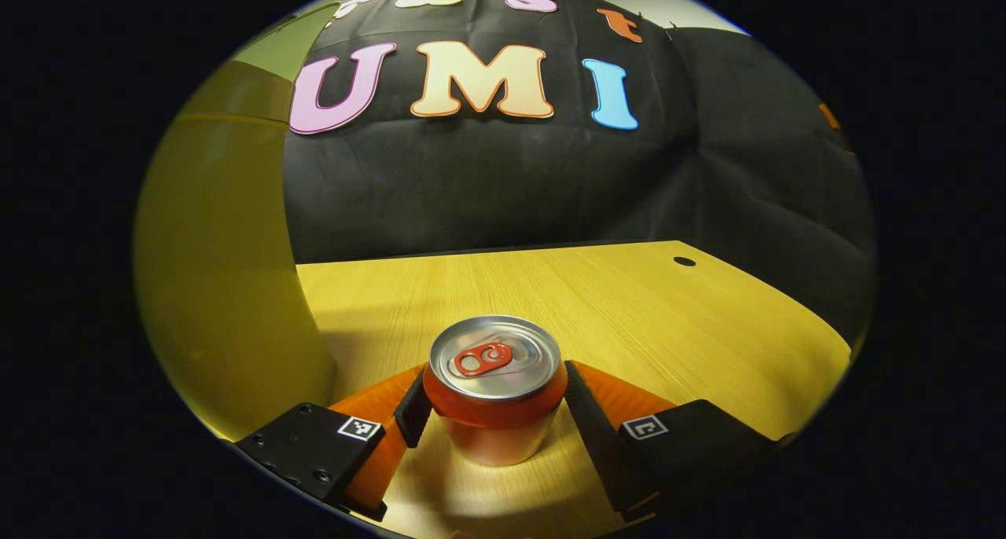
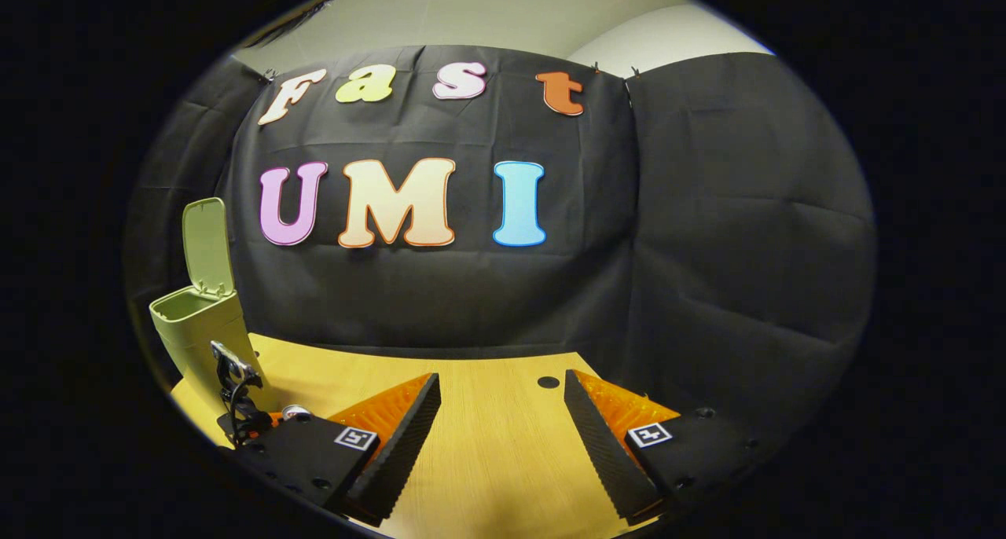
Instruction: Press the lid of the desktop garbage bin to open it, pick up the crumpled paper on the desktop and throw it into the bin, then pick up the pop can on the desktop and drop it into the bin, and finally close the garbage bin lid.
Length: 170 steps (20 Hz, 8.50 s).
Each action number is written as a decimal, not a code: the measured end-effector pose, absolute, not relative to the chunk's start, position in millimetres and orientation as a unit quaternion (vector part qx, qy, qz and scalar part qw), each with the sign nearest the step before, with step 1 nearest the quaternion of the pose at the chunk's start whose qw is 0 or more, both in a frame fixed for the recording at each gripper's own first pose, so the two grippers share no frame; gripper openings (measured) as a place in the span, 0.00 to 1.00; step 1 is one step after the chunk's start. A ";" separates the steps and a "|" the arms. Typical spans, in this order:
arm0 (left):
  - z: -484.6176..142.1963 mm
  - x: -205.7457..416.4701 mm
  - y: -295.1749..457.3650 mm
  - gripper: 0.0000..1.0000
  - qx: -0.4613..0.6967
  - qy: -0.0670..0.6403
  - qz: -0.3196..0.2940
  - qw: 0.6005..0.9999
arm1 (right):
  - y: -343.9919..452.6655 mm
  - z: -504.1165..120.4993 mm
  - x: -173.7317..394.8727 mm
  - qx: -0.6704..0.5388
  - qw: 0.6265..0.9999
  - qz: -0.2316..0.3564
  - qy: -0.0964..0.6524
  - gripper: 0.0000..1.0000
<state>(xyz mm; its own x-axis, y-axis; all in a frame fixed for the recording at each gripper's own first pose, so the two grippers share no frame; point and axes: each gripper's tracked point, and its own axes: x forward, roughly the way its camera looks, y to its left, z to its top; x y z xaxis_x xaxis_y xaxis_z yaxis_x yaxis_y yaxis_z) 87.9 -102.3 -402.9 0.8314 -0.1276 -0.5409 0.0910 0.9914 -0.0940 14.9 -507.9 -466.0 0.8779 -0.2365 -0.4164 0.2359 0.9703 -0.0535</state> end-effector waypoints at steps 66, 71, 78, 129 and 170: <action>-133.6 99.4 119.1 0.87 -0.059 0.163 0.038 0.984 | -363.9 -426.8 34.8 0.036 0.975 -0.067 0.210 0.99; -82.8 86.2 87.6 0.93 -0.043 0.115 0.021 0.992 | -359.3 -412.8 28.9 0.044 0.978 -0.052 0.199 0.99; -42.4 56.2 37.1 0.92 -0.058 0.088 0.003 0.994 | -354.8 -390.6 14.7 0.052 0.982 -0.023 0.181 0.99; 7.8 263.2 182.4 0.91 -0.004 0.112 0.057 0.992 | -357.6 -288.0 0.3 0.061 0.994 -0.057 0.071 0.98; -165.3 77.7 153.1 0.95 -0.032 0.222 0.072 0.972 | -311.9 -347.7 3.4 0.089 0.986 0.009 0.142 0.97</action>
<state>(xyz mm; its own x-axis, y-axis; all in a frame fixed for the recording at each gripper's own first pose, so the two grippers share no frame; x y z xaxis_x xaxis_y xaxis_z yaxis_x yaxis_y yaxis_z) 77.7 153.1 -165.3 0.8914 0.1260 -0.4353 -0.1546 0.9875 -0.0308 3.4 -311.9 -347.7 0.9597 0.0439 -0.2776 0.0067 0.9839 0.1788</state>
